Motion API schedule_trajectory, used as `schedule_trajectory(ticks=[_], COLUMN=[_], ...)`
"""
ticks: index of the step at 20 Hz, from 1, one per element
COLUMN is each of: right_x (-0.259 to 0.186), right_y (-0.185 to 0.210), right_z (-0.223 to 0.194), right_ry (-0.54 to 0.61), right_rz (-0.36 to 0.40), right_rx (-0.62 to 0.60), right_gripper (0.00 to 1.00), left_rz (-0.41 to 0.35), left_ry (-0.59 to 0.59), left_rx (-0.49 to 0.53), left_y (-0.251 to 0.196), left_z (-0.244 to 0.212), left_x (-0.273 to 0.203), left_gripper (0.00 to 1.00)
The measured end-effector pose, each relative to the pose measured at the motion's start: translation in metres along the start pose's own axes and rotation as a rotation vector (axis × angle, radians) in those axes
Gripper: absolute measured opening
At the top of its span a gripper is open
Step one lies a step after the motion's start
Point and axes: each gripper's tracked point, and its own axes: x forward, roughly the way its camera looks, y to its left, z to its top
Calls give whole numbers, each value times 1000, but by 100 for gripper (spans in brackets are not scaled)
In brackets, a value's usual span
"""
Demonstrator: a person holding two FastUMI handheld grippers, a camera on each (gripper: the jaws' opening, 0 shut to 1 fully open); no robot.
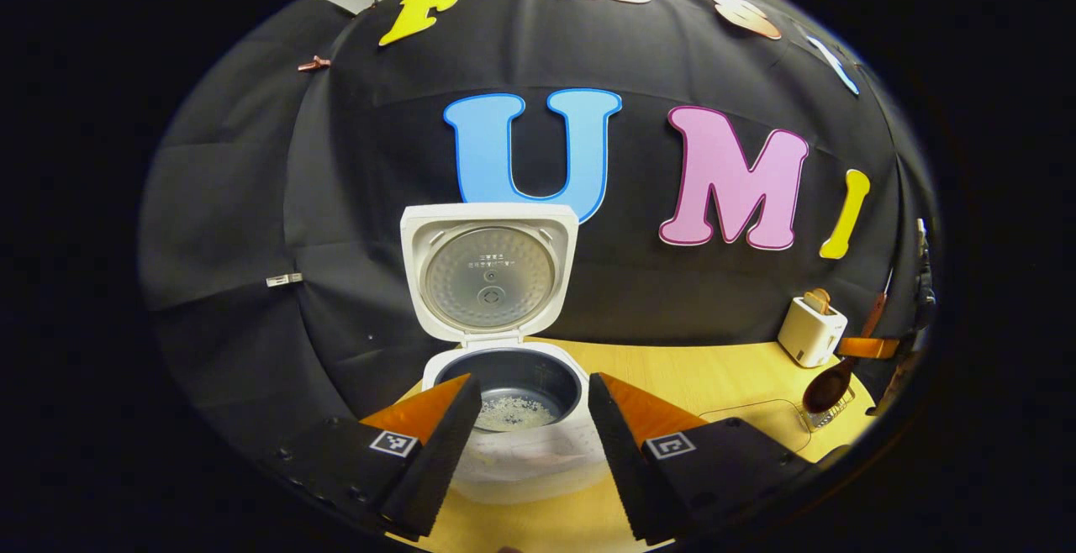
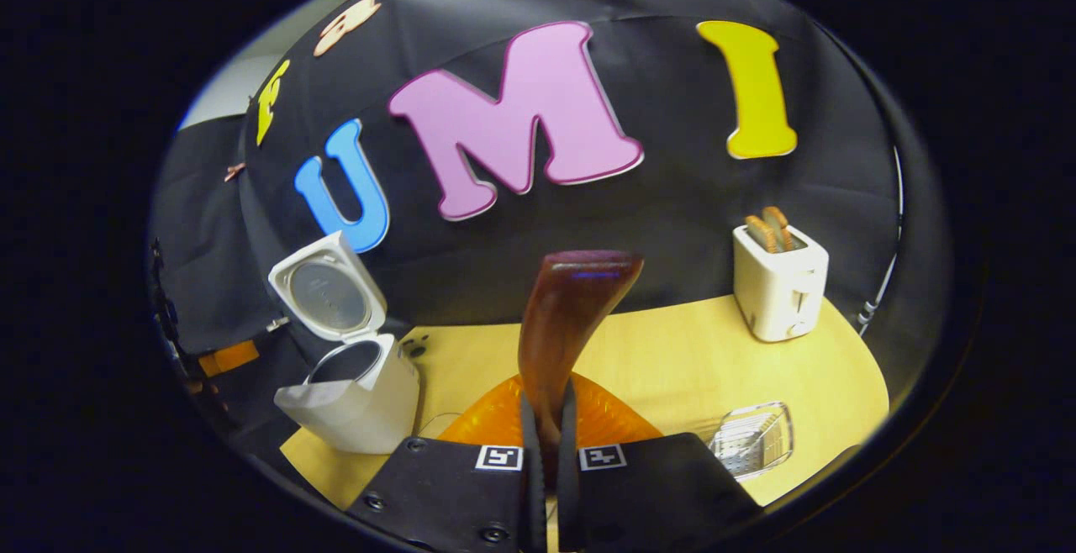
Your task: Close the left gripper, press the button to open the rice cooker; take a wooden spoon from the chopstick holder with the right hand, scoop a spoonful of rice and pour it into the rice cooker, then put the wooden spoon back into the chopstick holder.
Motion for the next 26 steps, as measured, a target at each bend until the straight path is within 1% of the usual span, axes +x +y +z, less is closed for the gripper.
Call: schedule_trajectory(ticks=[2,5,8,12,14,16,19,26], right_x=[11,28,40,52,56,61,66,72], right_y=[13,21,22,18,21,28,46,80], right_z=[-18,-52,-74,-95,-107,-110,-118,-125], right_ry=[27,79,115,148,175,174,184,198], right_rz=[-2,-36,-72,-126,-126,-126,-101,-69], right_rx=[-44,-133,-189,-249,-237,-210,-144,-5], right_gripper=[10,10,10,10,10,10,10,10], left_rz=[-8,-27,-36,-31,-31,-36,-38,-28], left_ry=[3,-2,-3,-11,-9,-5,5,6], left_rx=[9,5,9,16,31,33,19,1], left_y=[2,5,11,22,27,31,38,57], left_z=[-3,-6,-8,-9,-12,-16,-21,-23], left_x=[-3,-8,-11,-17,-18,-20,-24,-27], left_gripper=[83,83,89,93,94,94,94,94])
